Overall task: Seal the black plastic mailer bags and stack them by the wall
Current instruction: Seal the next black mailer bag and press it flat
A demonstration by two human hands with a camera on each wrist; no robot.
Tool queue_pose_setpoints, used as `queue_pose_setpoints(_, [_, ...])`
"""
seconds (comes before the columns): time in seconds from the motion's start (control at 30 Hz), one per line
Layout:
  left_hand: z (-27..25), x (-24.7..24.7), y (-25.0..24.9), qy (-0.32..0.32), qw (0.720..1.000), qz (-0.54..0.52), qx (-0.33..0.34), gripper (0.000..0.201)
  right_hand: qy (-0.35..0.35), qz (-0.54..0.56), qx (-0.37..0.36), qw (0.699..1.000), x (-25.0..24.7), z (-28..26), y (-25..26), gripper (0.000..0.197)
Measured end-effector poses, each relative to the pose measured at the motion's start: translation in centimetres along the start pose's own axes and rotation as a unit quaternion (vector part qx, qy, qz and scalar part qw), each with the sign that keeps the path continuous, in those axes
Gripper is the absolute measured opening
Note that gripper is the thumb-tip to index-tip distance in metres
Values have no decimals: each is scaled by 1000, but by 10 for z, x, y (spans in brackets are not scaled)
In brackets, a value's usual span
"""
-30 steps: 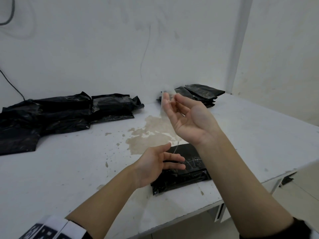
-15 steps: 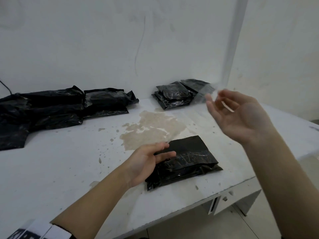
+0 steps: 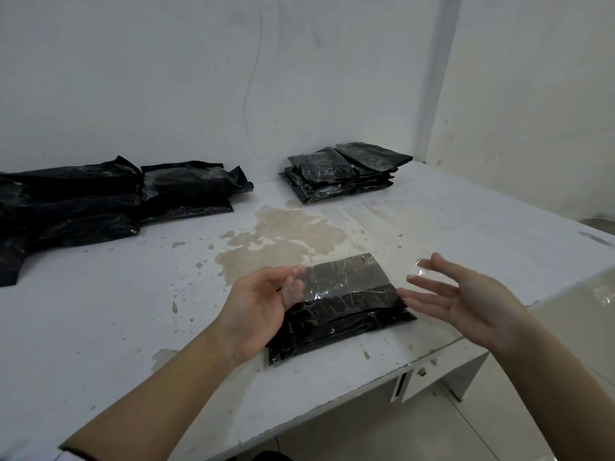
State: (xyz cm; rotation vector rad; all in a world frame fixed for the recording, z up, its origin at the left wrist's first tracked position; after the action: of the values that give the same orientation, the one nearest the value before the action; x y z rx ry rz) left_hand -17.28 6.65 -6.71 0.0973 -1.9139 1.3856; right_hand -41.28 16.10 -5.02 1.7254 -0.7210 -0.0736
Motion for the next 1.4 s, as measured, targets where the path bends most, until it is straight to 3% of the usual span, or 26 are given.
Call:
queue_pose_setpoints(0.1, [0, 0, 1, 12, 1000, 3, 5, 22, -1, -38, 9, 999, 1, 2, -7, 23])
queue_pose_setpoints(0.3, [-2, -9, -3, -2, 1000, 18, 17, 14, -35, -99, -14, 994, 8, 1, -11, 17])
queue_pose_setpoints(0.47, [-7, -20, -6, -19, 992, 113, 53, 19, -74, -167, -62, 981, 13, 3, -15, 17])
queue_pose_setpoints(0.6, [-23, -26, -11, -24, 963, 264, 48, 30, -102, -224, -92, 965, 14, 7, -19, 16])
queue_pose_setpoints(0.73, [-28, -30, -13, -45, 918, 393, 36, 21, -117, -282, -123, 944, 14, 9, -21, 16])
queue_pose_setpoints(0.93, [-26, -31, -21, -73, 879, 470, 27, 15, -127, -373, -142, 908, 15, 8, -24, 17])
queue_pose_setpoints(1.2, [-27, -32, -21, -72, 851, 520, 11, 18, -140, -378, -138, 905, 12, 3, -26, 18])
queue_pose_setpoints(1.4, [-29, -31, -19, -72, 838, 541, 23, 17, -144, -414, -161, 884, 11, -1, -30, 16])
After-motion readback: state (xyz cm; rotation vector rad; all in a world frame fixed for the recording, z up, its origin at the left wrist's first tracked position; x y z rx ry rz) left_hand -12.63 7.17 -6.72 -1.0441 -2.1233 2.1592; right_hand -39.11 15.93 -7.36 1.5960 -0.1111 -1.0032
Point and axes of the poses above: each hand's wrist, its own z-axis towards the middle knuckle, its own x-axis out of the palm, y = z × x, the point moved 2 cm from there along z, towards the middle knuckle, and after that the axes turned 1 degree about -x, right-handed, at the moved point
